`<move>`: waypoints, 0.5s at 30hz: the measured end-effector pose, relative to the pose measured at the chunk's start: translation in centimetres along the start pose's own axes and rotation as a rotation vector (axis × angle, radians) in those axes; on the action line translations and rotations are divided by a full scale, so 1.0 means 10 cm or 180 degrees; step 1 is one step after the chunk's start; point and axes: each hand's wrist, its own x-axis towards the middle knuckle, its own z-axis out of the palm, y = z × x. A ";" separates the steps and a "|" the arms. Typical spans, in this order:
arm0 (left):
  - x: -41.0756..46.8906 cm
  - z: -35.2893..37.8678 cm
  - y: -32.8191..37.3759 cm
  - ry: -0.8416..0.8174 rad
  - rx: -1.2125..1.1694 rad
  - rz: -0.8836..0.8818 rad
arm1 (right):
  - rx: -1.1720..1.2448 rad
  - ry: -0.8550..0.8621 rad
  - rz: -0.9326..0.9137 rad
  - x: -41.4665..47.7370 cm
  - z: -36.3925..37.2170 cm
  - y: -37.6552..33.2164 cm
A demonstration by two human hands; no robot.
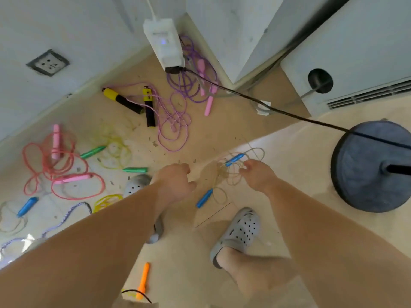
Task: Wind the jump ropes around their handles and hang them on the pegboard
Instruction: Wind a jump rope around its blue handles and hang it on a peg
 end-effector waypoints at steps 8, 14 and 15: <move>1.57 1.60 0.16 -0.1101 0.0794 0.0414 | -0.1346 0.0115 -0.0470 1.63 0.74 0.49; 1.82 2.00 0.11 -0.1019 0.1322 0.0691 | -0.2420 0.0146 -0.1018 1.88 0.79 0.66; 1.81 2.04 0.09 -0.0931 0.1348 0.0720 | -0.2570 0.0271 -0.1097 1.85 0.79 0.69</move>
